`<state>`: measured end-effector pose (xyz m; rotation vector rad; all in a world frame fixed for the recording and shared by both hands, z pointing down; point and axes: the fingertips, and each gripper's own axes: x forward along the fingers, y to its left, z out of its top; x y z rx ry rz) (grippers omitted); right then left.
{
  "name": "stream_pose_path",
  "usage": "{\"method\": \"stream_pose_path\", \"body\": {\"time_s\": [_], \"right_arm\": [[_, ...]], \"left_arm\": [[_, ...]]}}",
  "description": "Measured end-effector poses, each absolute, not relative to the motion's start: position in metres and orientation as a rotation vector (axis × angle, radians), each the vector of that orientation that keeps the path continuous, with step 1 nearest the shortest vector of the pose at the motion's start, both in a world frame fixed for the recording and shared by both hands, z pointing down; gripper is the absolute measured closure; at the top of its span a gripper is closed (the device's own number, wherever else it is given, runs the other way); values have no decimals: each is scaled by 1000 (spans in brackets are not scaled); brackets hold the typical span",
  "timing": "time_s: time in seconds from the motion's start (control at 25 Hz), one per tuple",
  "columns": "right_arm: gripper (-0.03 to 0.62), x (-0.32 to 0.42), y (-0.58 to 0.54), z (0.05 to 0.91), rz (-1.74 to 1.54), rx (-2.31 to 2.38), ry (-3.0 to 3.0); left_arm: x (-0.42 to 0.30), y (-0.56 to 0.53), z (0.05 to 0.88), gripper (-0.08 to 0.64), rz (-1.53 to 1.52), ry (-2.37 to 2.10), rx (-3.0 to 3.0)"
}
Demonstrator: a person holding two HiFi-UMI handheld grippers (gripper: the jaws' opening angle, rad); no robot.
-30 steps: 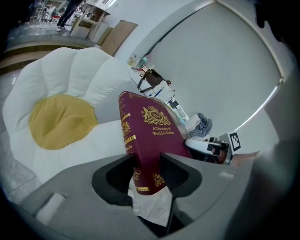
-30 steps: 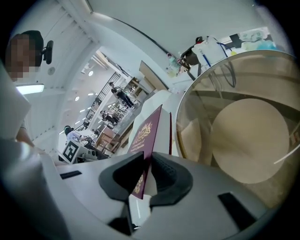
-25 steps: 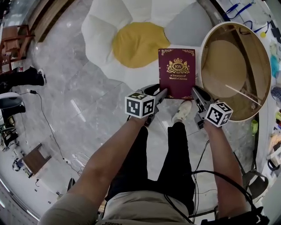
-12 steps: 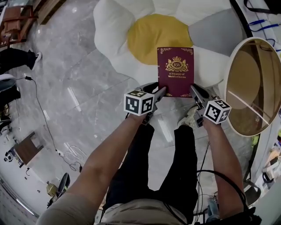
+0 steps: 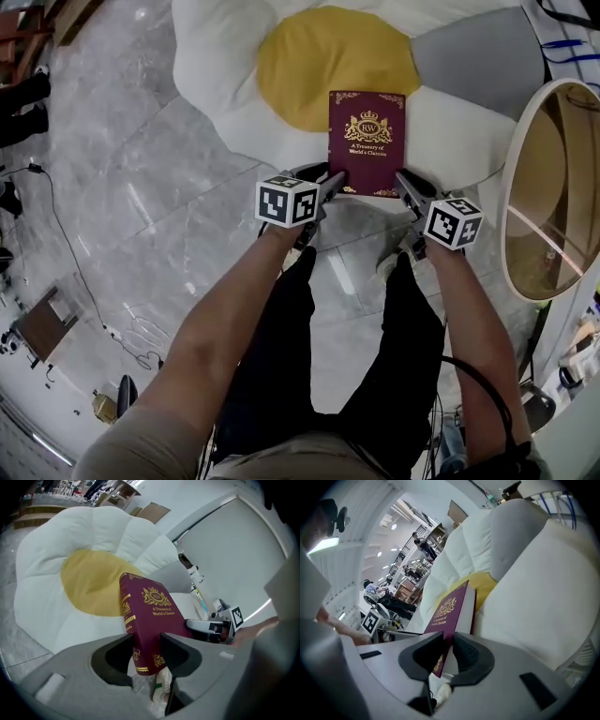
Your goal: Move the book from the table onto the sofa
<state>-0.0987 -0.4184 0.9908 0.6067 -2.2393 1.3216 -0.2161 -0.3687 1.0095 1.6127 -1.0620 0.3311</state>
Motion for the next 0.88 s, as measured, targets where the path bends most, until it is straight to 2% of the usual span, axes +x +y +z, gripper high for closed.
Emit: {"method": "stream_pose_path", "body": {"time_s": [0.32, 0.44, 0.76, 0.88], "right_arm": [[512, -105, -418, 1016, 1275, 644, -2200], [476, -109, -416, 1012, 1280, 634, -2185], [472, -90, -408, 963, 1232, 638, -2162], [512, -84, -398, 926, 1209, 623, -2176]], "left_arm": [[-218, -372, 1050, 388, 327, -1004, 1615], [-224, -372, 1051, 388, 329, -1017, 1609], [-234, -361, 993, 386, 374, -1017, 1626], [-230, -352, 956, 387, 397, -1000, 1651]]}}
